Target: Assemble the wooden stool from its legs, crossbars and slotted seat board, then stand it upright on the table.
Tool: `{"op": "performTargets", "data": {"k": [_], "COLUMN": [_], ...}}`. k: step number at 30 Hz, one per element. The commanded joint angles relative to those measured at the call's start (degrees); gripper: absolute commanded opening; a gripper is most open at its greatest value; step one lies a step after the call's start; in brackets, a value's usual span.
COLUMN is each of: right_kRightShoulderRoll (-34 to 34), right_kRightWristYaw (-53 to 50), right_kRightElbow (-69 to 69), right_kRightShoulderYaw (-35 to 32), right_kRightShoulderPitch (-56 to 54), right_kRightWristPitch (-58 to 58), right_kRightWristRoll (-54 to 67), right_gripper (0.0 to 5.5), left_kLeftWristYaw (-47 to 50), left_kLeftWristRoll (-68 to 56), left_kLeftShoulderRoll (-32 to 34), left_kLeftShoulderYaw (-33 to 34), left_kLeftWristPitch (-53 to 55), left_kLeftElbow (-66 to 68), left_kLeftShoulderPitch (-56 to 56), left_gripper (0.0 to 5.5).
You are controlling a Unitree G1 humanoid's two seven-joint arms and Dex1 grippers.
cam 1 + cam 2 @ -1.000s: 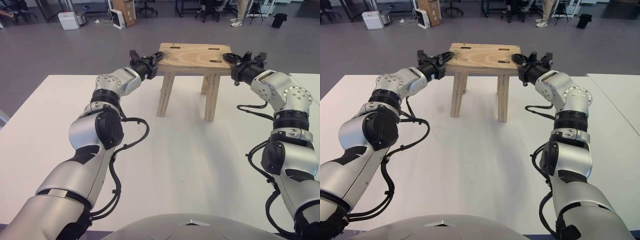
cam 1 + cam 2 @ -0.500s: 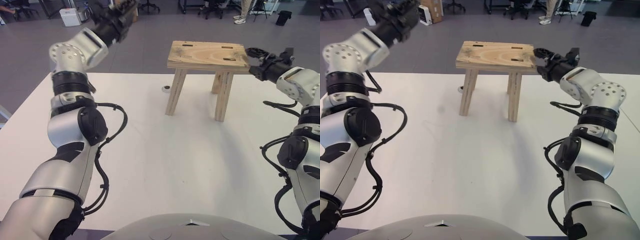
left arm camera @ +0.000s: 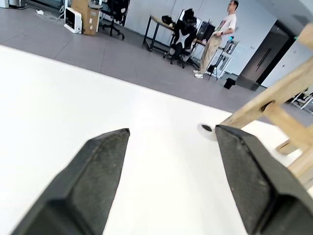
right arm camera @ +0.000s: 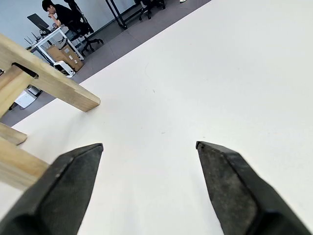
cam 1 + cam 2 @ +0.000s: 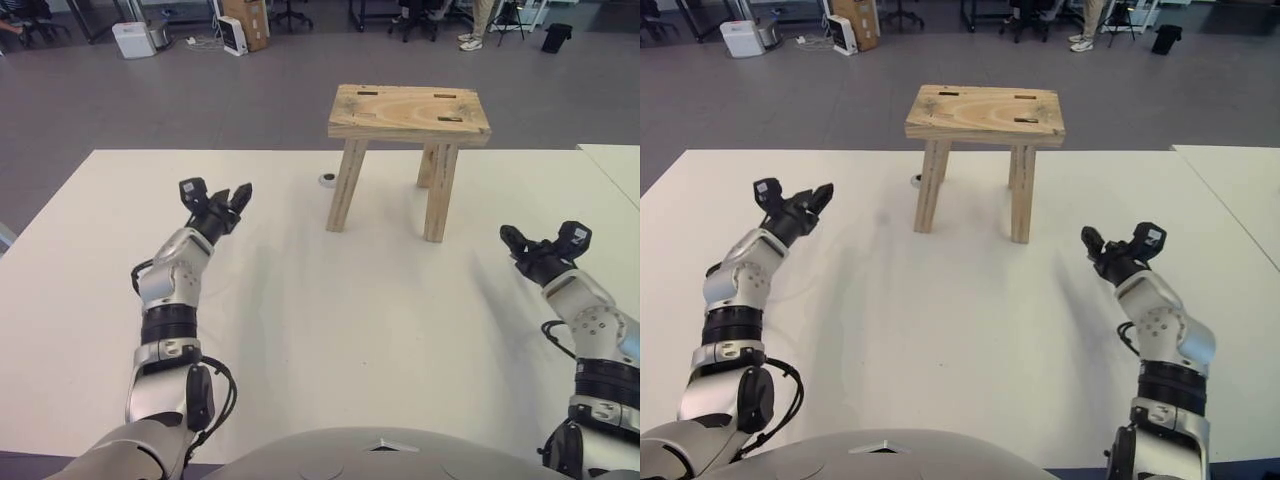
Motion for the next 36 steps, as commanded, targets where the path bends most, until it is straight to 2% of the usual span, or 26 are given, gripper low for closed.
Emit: {"op": "performTargets", "data": {"k": [1, 5, 12, 18, 23, 32, 36], "right_kRightShoulderRoll": [6.63, 10.94, 11.2, 13.01, 13.71, 13.82, 12.84], "right_kRightWristYaw": [-2.38, -5.25, -5.36, -2.51, -2.37, -0.45, 0.66], "right_kRightElbow": [-1.39, -0.42, 2.9, 2.37, 4.21, 8.56, 8.95], "right_kRightShoulderYaw": [-0.11, -0.91, -2.07, 0.92, 0.21, 0.83, 2.24], "right_kRightShoulderPitch": [2.29, 2.61, -0.67, 0.58, 0.01, -3.06, -5.26], "right_kRightWristPitch": [-3.84, -6.5, -7.19, -7.61, -8.99, -9.83, -9.02], "right_kRightWristRoll": [-2.44, -4.99, -7.18, -9.43, -10.12, -11.59, -12.92], "right_gripper": [3.55, 3.55, 3.55, 3.55, 3.55, 3.55, 3.55], "left_kLeftWristYaw": [4.96, 3.06, 5.73, 4.96, 3.78, 5.38, 6.07], "left_kLeftWristRoll": [4.74, -0.81, -1.91, 2.13, 1.98, 2.98, 1.97], "left_kLeftShoulderRoll": [-1.77, -5.92, -10.82, -9.53, -9.28, -12.41, -14.17], "left_kLeftShoulderYaw": [-1.98, -0.03, 0.32, -1.25, -0.53, -0.9, -0.4], "left_kLeftWristPitch": [-3.35, -2.09, -7.18, -14.51, -18.67, -26.08, -26.99], "left_kLeftElbow": [-0.71, -1.85, -3.29, -1.45, 1.07, 2.63, -0.2], "left_kLeftShoulderPitch": [2.86, 1.83, 3.52, 3.3, 2.16, 1.39, 6.27], "left_gripper": [3.22, 3.22, 3.22, 3.22, 3.22, 3.22, 3.22]}}
